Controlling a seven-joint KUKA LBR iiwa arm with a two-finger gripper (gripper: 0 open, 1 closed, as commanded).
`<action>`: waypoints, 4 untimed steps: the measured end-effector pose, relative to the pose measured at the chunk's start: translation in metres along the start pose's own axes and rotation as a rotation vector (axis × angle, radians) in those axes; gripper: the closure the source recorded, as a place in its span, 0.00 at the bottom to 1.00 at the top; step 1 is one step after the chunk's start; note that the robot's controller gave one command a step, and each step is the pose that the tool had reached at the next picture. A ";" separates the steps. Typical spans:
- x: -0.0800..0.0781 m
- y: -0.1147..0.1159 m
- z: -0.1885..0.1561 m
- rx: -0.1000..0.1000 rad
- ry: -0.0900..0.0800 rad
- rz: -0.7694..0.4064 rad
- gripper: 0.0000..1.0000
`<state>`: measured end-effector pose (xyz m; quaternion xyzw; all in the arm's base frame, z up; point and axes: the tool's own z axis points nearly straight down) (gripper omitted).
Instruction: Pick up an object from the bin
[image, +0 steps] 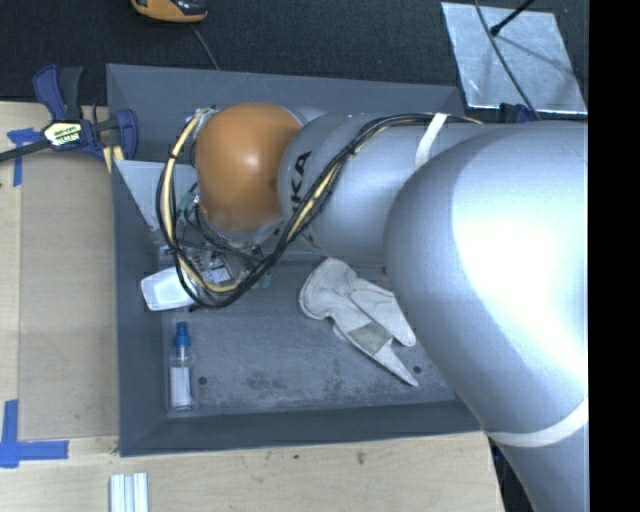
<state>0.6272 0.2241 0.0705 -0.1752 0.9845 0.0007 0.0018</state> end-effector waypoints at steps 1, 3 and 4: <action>0.000 0.000 0.000 0.000 0.000 0.000 1.00; 0.002 0.000 -0.019 0.000 0.007 0.001 1.00; 0.000 0.000 -0.033 0.000 -0.001 0.001 1.00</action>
Offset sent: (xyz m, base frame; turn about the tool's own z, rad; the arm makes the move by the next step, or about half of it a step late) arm 0.0001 0.0001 0.0521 0.0000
